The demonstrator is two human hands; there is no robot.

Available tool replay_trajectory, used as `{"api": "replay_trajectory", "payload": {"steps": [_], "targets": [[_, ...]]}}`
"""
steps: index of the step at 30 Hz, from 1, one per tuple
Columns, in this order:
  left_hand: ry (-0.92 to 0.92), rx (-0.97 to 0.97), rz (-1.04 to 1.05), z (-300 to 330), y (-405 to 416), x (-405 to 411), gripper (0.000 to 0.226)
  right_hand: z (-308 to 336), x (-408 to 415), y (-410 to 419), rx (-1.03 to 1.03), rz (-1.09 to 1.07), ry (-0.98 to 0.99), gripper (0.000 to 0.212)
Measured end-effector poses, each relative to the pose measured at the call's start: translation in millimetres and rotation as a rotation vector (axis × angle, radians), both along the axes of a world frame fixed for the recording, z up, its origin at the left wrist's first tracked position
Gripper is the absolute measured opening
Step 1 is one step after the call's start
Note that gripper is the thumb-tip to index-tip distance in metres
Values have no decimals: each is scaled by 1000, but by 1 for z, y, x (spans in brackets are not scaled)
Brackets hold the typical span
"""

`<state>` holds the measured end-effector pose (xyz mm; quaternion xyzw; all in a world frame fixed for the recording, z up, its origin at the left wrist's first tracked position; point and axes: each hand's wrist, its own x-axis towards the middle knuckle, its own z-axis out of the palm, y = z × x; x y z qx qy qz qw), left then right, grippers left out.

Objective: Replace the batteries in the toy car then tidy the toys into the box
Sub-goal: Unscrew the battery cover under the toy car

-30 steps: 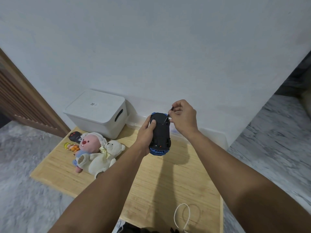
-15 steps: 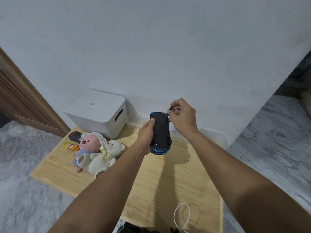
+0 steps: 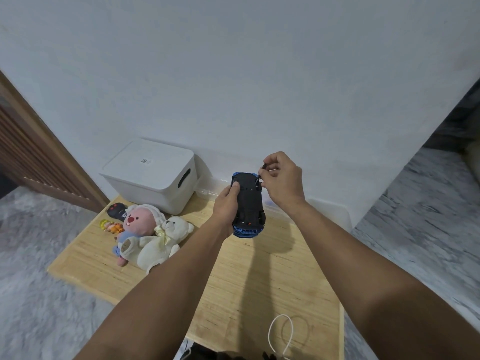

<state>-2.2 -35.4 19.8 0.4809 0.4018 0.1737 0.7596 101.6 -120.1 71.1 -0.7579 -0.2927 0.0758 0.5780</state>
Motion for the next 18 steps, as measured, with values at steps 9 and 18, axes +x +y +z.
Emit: {"api": "replay_trajectory", "payload": {"steps": [9,18], "targets": [[9,79,8,5,-3,0,29,-2,0,0,-13,3,7,16],[-68,152,5,13,-10,-1,48,-4,1,0,-23,4,1,16]]}}
